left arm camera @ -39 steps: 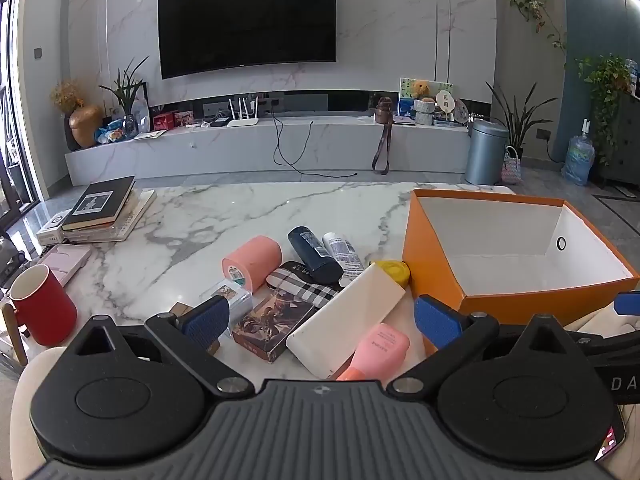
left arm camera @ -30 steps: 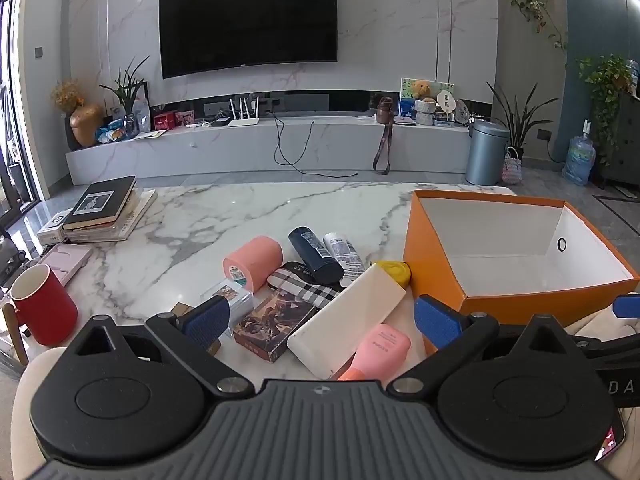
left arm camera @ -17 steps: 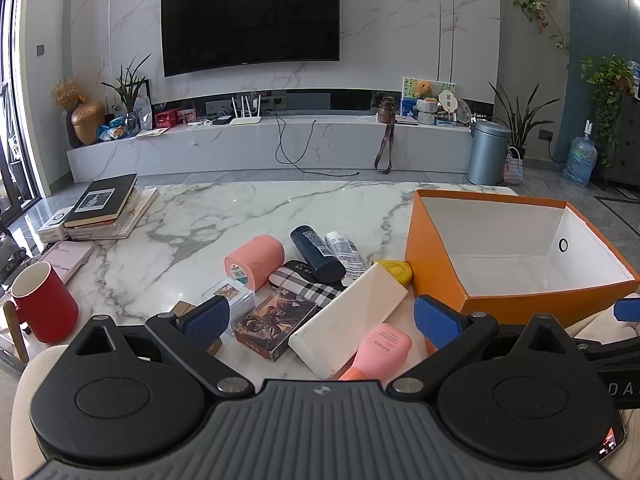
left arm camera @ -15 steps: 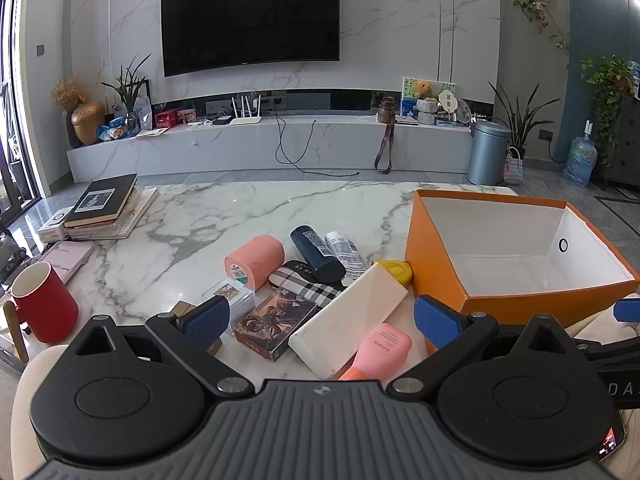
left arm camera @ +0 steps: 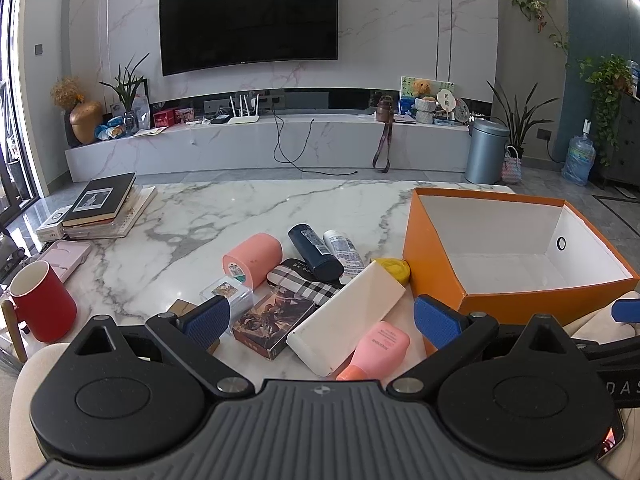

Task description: Organize rigid objects

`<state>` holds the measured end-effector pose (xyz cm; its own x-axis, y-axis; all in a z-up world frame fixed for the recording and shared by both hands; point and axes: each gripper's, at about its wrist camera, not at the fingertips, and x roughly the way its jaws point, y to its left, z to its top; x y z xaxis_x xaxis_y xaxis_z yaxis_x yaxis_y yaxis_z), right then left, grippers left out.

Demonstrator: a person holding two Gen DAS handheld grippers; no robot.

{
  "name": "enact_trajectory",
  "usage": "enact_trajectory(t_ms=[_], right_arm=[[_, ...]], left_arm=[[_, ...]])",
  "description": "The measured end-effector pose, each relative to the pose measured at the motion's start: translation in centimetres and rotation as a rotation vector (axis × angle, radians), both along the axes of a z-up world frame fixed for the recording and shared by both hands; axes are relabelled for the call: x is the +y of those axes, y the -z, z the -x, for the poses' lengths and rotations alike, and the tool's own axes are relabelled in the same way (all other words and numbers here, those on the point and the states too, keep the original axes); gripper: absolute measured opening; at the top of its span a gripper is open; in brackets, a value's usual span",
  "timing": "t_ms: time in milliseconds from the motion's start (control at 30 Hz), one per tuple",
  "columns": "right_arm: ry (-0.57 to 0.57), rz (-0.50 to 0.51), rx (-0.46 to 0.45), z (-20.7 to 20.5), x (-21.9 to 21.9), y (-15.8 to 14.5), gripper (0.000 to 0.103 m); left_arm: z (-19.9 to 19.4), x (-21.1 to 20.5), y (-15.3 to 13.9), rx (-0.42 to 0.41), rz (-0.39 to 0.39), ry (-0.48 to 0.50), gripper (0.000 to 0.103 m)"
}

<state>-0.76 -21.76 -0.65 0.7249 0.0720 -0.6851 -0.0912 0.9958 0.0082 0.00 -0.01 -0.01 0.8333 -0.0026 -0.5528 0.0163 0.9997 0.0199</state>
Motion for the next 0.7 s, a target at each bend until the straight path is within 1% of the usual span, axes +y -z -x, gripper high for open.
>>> enact_trajectory(t_ms=[633, 700], right_arm=[[-0.002, 0.003, 0.012, 0.06, 0.31, 0.14, 0.101], [-0.002, -0.002, 0.016, -0.07, 0.33, 0.20, 0.101]], left_arm=[[-0.01, 0.01, 0.00, 0.001, -0.002, 0.002, 0.103], [0.04, 0.26, 0.56, 0.002, -0.004, 0.003, 0.103]])
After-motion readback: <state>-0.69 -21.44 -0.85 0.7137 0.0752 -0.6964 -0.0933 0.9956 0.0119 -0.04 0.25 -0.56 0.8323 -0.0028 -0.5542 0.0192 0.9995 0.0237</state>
